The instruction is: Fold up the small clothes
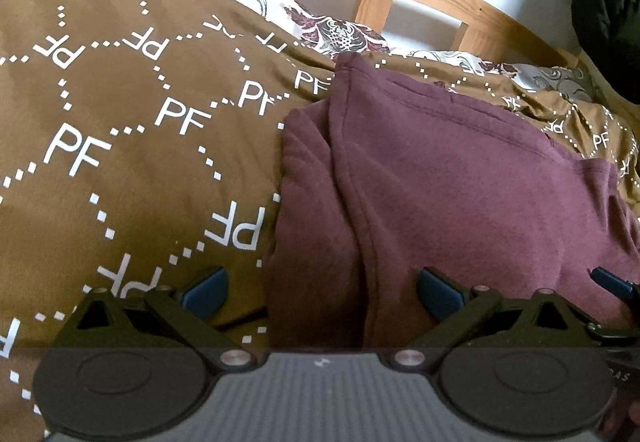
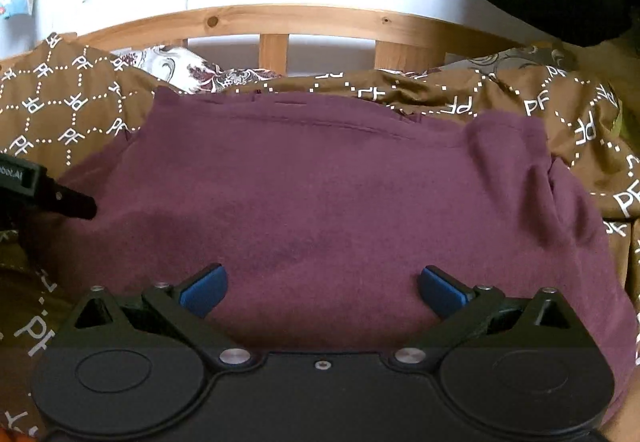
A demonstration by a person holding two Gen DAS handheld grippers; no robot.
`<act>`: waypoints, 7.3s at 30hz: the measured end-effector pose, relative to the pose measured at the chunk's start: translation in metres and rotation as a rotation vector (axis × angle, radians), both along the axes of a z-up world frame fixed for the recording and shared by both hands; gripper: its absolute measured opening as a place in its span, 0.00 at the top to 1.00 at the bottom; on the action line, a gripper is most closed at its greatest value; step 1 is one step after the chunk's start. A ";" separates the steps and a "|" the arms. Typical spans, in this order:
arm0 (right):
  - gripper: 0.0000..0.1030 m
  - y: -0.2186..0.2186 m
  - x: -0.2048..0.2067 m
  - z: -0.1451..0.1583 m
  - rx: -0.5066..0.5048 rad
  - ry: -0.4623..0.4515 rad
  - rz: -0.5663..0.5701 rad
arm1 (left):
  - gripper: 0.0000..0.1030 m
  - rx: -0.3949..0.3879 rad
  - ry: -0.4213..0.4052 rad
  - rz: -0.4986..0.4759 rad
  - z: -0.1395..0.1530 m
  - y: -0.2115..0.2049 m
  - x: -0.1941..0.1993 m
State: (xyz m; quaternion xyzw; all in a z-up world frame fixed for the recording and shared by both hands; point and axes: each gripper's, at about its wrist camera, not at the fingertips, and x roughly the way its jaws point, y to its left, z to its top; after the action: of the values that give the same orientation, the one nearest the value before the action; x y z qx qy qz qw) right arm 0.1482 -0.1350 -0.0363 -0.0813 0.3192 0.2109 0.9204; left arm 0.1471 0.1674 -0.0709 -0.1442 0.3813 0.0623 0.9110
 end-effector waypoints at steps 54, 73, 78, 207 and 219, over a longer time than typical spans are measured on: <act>0.00 -0.017 0.000 0.006 0.096 0.009 -0.011 | 0.84 -0.101 -0.078 -0.008 0.085 -0.040 0.006; 0.01 -0.151 0.020 0.082 0.209 -0.231 -0.469 | 0.85 0.066 -0.009 -0.460 0.096 -0.229 0.057; 0.00 -0.167 0.027 0.076 0.231 -0.201 -0.528 | 0.82 0.065 0.036 -0.458 0.079 -0.232 0.052; 0.01 -0.156 0.015 0.066 0.087 0.220 -0.151 | 0.01 -0.162 0.049 -0.114 0.041 -0.159 -0.008; 0.01 -0.164 0.014 0.070 0.105 0.164 -0.146 | 0.00 -0.150 0.119 -0.084 0.015 -0.158 0.001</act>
State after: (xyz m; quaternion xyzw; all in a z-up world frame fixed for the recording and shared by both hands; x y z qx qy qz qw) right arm 0.1619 -0.2985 0.0341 0.0080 0.3868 0.1656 0.9071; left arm 0.1481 0.0090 -0.0557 -0.1920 0.4441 0.0035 0.8752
